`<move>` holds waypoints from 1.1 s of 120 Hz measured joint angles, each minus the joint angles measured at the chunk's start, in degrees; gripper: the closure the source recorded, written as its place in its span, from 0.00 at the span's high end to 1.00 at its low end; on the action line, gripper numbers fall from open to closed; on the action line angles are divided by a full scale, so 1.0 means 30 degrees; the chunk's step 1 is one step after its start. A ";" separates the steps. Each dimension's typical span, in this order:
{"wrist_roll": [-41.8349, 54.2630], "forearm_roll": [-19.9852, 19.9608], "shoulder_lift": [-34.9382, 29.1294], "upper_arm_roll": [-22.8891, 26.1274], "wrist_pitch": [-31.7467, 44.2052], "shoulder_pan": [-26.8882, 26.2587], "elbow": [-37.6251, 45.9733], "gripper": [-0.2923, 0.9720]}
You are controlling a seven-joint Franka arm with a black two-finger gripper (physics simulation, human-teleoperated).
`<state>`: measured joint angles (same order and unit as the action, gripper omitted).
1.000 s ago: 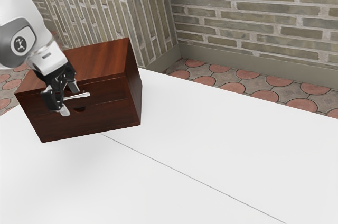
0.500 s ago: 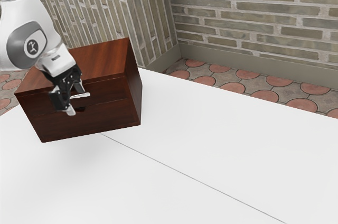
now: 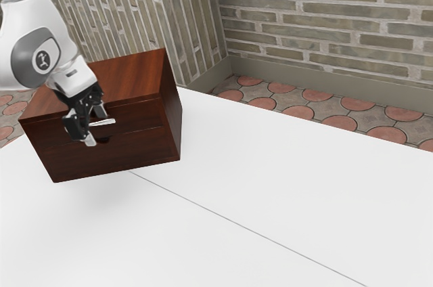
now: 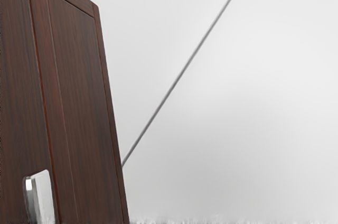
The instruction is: Pull the drawer handle with one arm to open the drawer
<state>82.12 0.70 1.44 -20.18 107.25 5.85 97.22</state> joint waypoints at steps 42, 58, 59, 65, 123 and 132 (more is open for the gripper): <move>-0.0110 0.0015 0.0087 -0.0166 0.0062 0.0375 0.0004 0.77; -0.0122 0.0036 0.0094 -0.0239 0.0069 0.0392 0.0004 0.77; -0.0122 0.0037 0.0098 -0.0240 0.0069 0.0396 0.0004 0.77; -0.0127 0.0041 0.0109 -0.0244 0.0071 0.0411 0.0004 0.77; -0.0159 0.0037 0.0274 -0.0342 0.0088 0.0268 0.0006 0.71; -0.0163 0.0035 0.0362 -0.0358 0.0091 0.0304 0.0015 0.71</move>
<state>81.63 0.80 2.53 -21.25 107.53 6.76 97.26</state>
